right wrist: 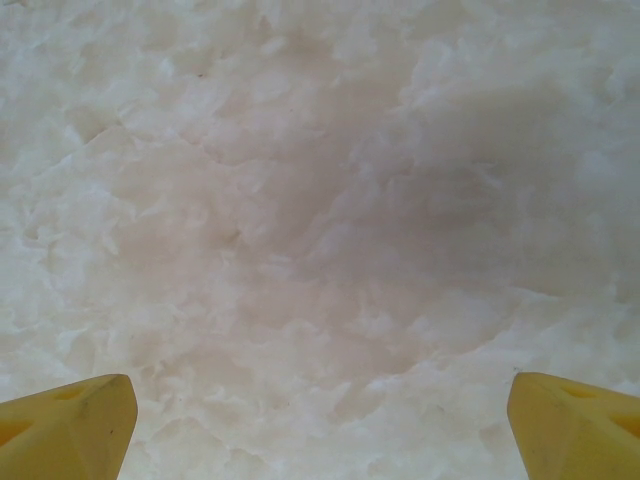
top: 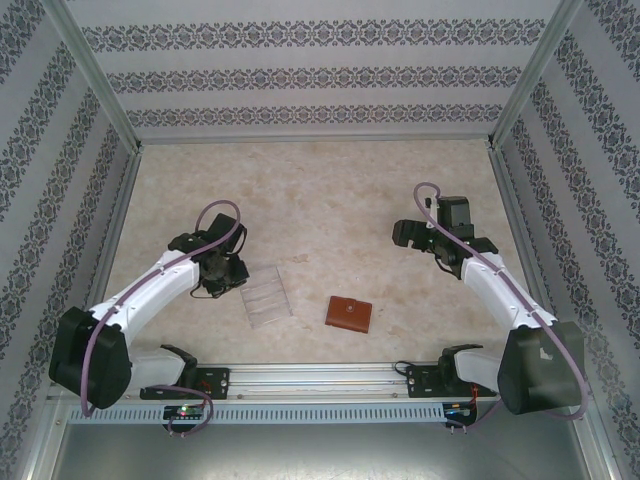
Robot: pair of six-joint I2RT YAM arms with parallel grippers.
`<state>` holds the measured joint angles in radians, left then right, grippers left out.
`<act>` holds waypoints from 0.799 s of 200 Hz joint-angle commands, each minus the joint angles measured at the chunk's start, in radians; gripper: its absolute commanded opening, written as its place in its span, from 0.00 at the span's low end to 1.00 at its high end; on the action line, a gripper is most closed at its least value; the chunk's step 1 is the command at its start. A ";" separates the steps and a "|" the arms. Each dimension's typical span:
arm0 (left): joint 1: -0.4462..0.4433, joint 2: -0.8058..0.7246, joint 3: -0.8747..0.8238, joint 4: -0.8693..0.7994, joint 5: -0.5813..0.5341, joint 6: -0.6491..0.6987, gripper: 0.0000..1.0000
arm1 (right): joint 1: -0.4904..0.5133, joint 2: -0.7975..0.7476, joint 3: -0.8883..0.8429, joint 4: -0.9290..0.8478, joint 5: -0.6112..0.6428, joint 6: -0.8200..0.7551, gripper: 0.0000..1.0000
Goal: Take the credit cards out of the card holder
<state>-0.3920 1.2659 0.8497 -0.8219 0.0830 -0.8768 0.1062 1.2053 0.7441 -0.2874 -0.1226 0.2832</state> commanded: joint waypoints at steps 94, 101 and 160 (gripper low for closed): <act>-0.015 0.030 -0.031 0.040 0.043 -0.002 0.17 | -0.017 -0.001 0.032 0.011 -0.035 0.020 0.95; -0.017 0.031 -0.031 0.040 0.044 -0.002 0.17 | -0.017 -0.001 0.032 0.011 -0.037 0.020 0.95; -0.022 0.042 -0.035 0.047 0.041 -0.001 0.16 | -0.019 -0.004 0.032 0.005 -0.036 0.019 0.95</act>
<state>-0.3939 1.2915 0.8288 -0.7864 0.1169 -0.8761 0.0998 1.2053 0.7509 -0.2874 -0.1478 0.2901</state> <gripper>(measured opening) 0.152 0.948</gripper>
